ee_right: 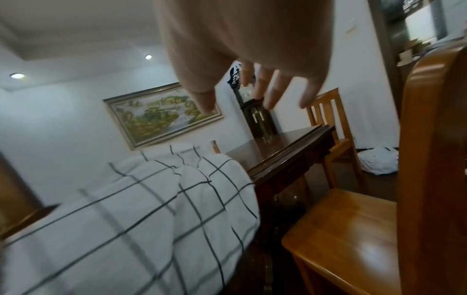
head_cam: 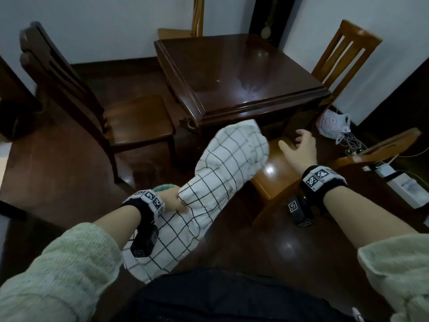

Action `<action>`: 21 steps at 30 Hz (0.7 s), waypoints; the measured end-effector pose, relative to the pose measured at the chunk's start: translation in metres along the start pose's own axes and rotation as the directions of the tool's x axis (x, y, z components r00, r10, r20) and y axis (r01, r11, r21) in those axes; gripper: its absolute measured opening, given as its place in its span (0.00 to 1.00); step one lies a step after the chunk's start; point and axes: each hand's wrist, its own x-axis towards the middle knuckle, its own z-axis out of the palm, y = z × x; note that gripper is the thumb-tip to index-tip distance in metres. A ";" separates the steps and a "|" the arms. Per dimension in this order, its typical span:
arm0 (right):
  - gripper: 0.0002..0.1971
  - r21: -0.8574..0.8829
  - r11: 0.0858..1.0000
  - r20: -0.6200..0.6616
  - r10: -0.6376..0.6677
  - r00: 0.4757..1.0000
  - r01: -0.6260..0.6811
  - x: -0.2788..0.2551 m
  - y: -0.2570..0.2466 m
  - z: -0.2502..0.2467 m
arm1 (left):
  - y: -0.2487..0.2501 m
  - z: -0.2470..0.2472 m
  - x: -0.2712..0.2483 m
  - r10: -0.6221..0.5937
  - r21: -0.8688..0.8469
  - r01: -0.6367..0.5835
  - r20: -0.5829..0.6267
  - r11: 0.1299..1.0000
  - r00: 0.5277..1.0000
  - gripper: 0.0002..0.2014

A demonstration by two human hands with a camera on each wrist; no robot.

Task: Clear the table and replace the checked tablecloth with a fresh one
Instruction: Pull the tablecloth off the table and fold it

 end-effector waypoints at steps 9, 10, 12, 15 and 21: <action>0.54 -0.371 0.687 0.674 -0.264 0.690 0.625 -0.043 -0.005 0.055 | 0.010 -0.006 0.003 -0.152 -0.024 0.158 0.146 0.987 0.977 0.25; 0.55 -0.359 0.695 0.685 -0.257 0.682 0.623 -0.045 -0.005 0.058 | 0.015 -0.010 -0.002 -0.145 -0.007 0.149 0.189 0.989 0.971 0.25; 0.60 -0.304 0.725 0.717 -0.253 0.650 0.618 -0.047 0.000 0.063 | 0.027 -0.019 -0.012 -0.109 0.005 0.112 0.264 0.994 0.958 0.25; 0.64 -0.192 0.835 0.730 -0.230 0.644 0.515 -0.050 0.008 0.063 | 0.032 -0.032 -0.023 -0.029 -0.148 0.079 0.313 0.986 0.949 0.25; 0.60 0.139 0.967 0.801 -0.235 0.550 0.212 -0.058 0.008 0.066 | 0.024 -0.045 -0.028 0.111 -0.639 -0.026 0.093 0.768 0.989 0.22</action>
